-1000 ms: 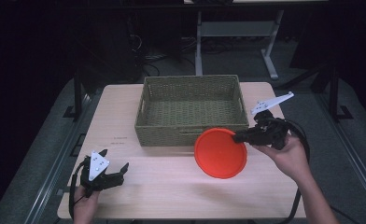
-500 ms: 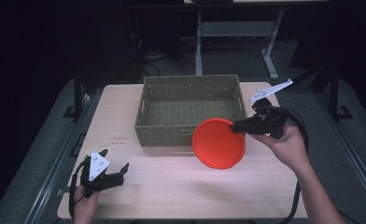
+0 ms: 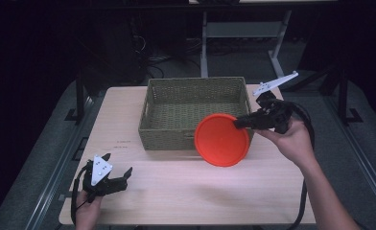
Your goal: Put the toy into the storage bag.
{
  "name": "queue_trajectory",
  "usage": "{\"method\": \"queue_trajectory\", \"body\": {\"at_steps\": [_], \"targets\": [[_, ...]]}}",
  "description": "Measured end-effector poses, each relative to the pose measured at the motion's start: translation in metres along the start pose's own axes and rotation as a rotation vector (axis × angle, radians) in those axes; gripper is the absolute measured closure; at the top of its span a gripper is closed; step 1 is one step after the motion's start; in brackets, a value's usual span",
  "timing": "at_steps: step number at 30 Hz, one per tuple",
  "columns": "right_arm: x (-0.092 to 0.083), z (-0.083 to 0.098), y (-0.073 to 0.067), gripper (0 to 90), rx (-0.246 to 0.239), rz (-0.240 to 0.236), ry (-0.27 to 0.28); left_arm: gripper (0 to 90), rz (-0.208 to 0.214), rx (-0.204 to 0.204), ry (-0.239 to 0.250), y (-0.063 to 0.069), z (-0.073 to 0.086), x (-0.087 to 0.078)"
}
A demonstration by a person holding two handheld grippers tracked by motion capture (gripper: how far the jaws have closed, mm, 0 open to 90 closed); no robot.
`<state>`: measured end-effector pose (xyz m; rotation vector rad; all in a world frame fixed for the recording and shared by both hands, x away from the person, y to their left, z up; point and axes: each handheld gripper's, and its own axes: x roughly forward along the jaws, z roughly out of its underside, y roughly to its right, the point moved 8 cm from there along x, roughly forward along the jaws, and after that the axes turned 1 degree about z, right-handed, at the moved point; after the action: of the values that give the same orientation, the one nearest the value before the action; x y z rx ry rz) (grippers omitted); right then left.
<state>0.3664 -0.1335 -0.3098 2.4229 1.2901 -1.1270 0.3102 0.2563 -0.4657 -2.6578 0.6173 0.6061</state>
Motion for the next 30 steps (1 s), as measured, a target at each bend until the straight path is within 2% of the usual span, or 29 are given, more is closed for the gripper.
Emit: {"method": "queue_trajectory", "body": {"at_steps": [5,17,30], "targets": [[-0.004,-0.009,0.003,81.7,0.005,0.003,0.018,12.8,0.002,0.005,0.001,0.001,0.000,0.000],[-0.006,-0.027,0.012,81.7,0.011,0.019,0.025,12.8,0.002,-0.005,0.004,0.001,0.000,0.000],[0.000,-0.046,0.024,81.7,0.028,0.037,0.018,12.8,0.001,-0.003,0.002,0.000,0.000,-0.001]]}}
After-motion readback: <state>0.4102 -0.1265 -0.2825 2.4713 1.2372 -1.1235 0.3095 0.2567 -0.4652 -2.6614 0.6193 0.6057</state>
